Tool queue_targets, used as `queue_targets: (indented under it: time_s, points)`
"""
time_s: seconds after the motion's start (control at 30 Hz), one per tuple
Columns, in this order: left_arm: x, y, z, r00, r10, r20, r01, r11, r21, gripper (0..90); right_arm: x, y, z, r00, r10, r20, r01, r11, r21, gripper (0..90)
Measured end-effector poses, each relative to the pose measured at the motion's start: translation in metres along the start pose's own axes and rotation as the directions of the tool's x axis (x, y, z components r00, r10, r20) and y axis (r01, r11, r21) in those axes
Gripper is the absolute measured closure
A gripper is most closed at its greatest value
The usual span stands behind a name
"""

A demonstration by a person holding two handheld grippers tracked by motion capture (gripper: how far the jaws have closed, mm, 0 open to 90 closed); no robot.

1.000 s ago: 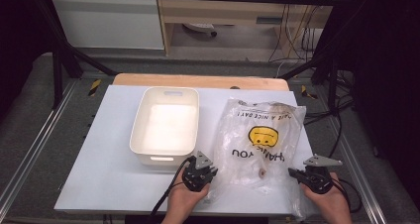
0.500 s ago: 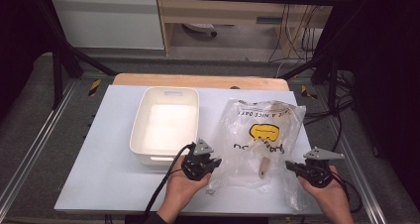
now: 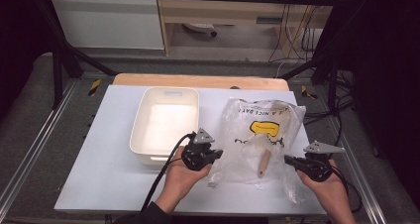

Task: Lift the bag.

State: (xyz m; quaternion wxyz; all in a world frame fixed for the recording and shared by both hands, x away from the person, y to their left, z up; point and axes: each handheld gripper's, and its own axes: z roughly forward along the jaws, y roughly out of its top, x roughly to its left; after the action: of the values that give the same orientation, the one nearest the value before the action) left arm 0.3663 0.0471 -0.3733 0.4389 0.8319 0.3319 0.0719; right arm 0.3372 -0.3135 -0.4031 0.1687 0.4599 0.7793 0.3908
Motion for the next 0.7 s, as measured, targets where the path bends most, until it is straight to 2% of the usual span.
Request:
queue_targets:
  time_s: [0.27, 0.37, 0.5, 0.7]
  points:
    - [0.012, 0.025, -0.010, 0.9987, 0.041, -0.031, -0.040, 0.9988, 0.027, 90.0, 0.001, 0.016, 0.002, 0.9998, -0.010, -0.019, 0.010, 1.000, -0.007, 90.0]
    - [0.020, 0.034, -0.013, 0.9985, 0.040, -0.037, -0.038, 0.9986, 0.036, 90.0, 0.002, 0.021, 0.006, 0.9996, -0.001, -0.028, 0.001, 1.000, -0.004, 90.0]
    - [0.031, 0.044, -0.014, 0.9995, 0.020, -0.023, -0.018, 0.9986, 0.049, 90.0, 0.001, 0.028, 0.011, 0.9993, 0.000, -0.038, 0.000, 1.000, 0.004, 90.0]
    - [0.047, 0.055, -0.016, 0.9989, 0.016, -0.045, -0.013, 0.9979, 0.064, 90.0, -0.001, 0.044, 0.013, 0.9991, -0.006, -0.043, 0.006, 1.000, -0.002, 90.0]
